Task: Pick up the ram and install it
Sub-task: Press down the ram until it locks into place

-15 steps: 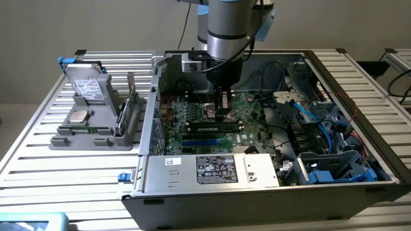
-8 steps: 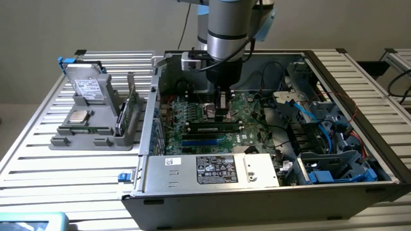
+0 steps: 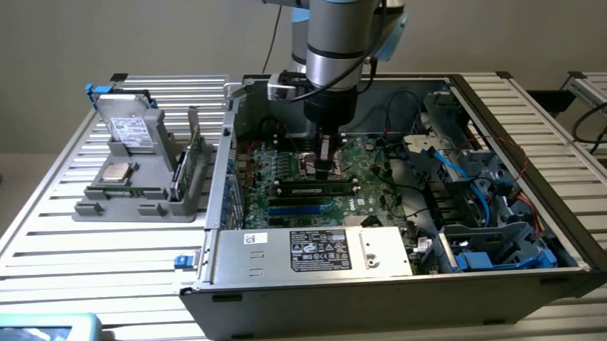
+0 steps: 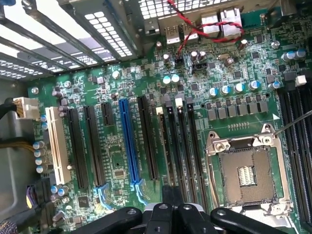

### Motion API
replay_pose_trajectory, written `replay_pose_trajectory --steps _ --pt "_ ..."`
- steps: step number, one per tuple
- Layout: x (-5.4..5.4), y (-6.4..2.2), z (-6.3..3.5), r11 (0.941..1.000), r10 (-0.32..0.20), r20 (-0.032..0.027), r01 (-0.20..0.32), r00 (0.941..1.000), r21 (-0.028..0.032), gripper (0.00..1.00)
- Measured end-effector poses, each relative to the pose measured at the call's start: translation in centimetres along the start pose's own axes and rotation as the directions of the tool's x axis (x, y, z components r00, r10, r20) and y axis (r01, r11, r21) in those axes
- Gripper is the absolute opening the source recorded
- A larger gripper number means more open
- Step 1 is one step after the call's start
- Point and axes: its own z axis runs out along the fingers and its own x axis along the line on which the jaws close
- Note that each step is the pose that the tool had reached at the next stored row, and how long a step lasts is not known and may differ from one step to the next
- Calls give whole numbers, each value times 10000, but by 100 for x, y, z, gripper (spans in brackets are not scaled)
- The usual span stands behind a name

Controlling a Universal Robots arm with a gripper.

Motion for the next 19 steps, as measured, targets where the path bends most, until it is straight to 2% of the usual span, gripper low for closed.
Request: replay_pose_trajectory --steps 6,10,12,19 --pt "0 0 0 9975 703 8 -703 9975 -64 11" --pt "0 -1 1 9951 988 50 -988 9951 -37 11" --pt "0 0 1 9936 1132 50 -1131 9936 -42 11" --pt "0 0 0 9797 2001 41 -2000 9798 -131 11"
